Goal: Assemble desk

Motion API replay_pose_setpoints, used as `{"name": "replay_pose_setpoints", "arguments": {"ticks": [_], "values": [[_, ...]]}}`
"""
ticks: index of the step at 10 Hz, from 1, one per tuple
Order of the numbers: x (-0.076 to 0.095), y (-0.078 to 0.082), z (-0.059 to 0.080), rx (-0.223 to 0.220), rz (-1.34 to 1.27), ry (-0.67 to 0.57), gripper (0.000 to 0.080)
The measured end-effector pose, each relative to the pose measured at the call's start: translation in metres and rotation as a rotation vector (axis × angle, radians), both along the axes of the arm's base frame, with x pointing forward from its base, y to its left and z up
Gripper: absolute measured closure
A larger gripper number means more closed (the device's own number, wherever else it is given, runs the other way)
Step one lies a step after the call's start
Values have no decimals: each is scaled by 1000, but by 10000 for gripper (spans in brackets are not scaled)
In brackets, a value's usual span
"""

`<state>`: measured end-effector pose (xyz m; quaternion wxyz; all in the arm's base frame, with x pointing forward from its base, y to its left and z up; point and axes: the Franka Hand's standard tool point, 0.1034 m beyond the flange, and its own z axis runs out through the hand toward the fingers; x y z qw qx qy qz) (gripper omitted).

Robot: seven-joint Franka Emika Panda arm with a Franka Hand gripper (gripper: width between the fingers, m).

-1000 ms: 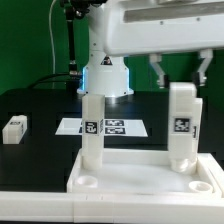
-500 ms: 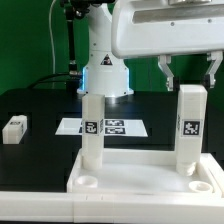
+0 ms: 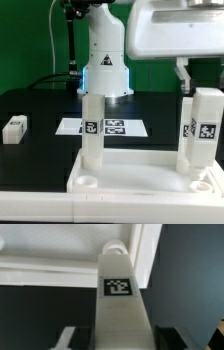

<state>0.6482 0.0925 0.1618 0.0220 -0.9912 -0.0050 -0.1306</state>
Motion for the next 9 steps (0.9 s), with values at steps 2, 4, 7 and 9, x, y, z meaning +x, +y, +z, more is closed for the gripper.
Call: {"name": "replay_pose_setpoints", "arguments": {"ticks": [2, 4, 7, 9], "values": [[0, 0, -1, 0, 0, 1, 515], [1, 4, -3, -3, 9, -12, 515], [10, 9, -5, -8, 28, -18, 515], [10, 7, -10, -10, 25, -14, 515]]}}
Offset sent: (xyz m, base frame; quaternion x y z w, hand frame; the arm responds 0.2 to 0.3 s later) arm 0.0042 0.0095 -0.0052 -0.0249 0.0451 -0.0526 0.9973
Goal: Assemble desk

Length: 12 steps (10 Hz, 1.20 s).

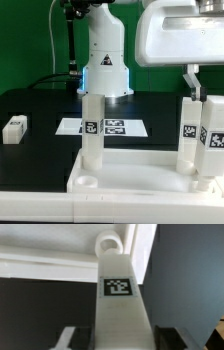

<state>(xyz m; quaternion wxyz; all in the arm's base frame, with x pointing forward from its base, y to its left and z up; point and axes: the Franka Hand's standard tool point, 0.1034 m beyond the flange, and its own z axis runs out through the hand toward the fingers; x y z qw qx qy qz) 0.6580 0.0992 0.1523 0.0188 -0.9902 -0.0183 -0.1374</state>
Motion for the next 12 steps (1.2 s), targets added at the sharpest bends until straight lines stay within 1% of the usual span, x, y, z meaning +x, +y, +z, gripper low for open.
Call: {"name": "replay_pose_setpoints", "arguments": {"ticks": [9, 12], "values": [[-6, -1, -1, 0, -2, 7, 515], [-8, 4, -3, 2, 1, 10, 515]]}}
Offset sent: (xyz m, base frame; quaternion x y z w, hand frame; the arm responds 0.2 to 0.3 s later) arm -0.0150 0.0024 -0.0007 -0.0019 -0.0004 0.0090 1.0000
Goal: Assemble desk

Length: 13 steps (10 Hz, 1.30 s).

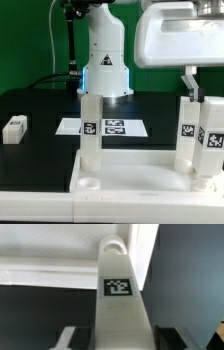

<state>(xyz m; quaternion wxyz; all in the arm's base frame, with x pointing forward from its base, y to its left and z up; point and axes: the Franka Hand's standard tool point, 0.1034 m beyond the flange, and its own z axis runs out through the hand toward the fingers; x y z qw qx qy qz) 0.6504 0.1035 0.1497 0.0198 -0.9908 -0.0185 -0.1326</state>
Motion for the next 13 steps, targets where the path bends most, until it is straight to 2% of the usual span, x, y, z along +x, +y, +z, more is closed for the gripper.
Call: {"name": "replay_pose_setpoints", "arguments": {"ticks": [7, 13], "values": [[-4, 0, -1, 2, -6, 4, 515], [-6, -2, -9, -2, -8, -6, 515]]}}
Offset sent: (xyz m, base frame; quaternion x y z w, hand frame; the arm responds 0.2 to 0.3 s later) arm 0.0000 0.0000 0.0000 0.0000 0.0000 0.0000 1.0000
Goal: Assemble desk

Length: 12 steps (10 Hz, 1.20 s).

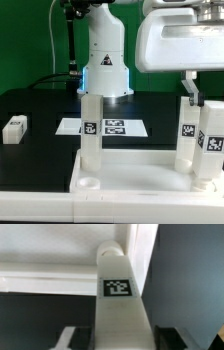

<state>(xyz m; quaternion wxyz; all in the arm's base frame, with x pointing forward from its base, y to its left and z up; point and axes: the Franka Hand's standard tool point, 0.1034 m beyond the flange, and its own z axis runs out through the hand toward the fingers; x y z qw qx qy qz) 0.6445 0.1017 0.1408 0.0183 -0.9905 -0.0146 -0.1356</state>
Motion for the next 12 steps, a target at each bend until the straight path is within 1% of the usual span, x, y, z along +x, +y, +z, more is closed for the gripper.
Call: {"name": "replay_pose_setpoints", "arguments": {"ticks": [2, 10, 11, 12], "values": [[-1, 0, -5, -2, 0, 4, 515], [5, 0, -5, -2, -1, -40, 514], [5, 0, -5, -2, -1, -40, 250], [5, 0, -6, -2, -1, -39, 250]]}}
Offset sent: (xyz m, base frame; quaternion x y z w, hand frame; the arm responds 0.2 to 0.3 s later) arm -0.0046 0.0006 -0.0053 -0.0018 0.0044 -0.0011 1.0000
